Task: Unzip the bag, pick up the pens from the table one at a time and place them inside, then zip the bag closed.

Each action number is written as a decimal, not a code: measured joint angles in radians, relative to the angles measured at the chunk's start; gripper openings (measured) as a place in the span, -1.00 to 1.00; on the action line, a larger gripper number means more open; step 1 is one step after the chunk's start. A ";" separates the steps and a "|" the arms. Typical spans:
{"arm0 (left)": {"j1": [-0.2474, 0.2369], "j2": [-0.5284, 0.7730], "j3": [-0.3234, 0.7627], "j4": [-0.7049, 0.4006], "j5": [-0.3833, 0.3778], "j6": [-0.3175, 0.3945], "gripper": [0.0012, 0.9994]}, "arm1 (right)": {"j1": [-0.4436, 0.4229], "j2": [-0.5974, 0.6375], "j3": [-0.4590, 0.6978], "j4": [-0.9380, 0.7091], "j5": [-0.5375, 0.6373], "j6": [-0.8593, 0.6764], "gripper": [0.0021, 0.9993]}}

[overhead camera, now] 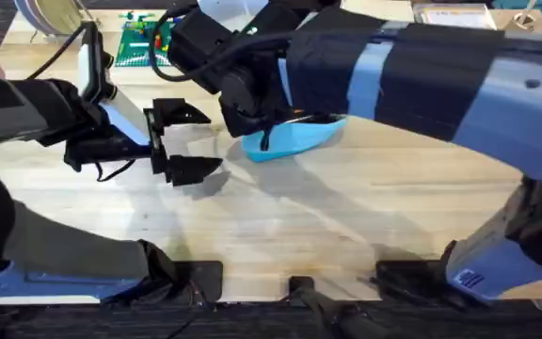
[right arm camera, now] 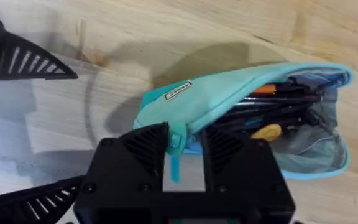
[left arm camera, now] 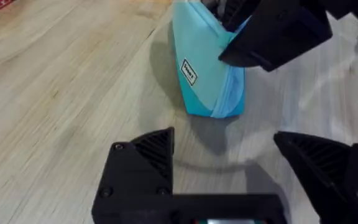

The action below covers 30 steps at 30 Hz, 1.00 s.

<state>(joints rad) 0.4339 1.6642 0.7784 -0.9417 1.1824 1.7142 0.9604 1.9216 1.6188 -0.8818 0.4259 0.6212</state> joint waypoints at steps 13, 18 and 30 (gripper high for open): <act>0.000 0.000 0.000 0.000 0.000 0.000 0.99 | 0.000 -0.035 0.002 -0.008 0.001 0.000 -0.77; 0.000 0.000 0.000 0.000 0.000 0.000 0.99 | 0.000 -0.035 0.002 -0.014 0.001 0.000 -0.75; 0.000 0.000 0.000 0.000 0.000 0.000 0.99 | 0.000 -0.035 0.002 -0.028 0.001 -0.023 -0.94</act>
<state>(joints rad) 0.4339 1.6642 0.7784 -0.9417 1.1824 1.7142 0.9600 1.8867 1.6203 -0.9100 0.4267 0.5981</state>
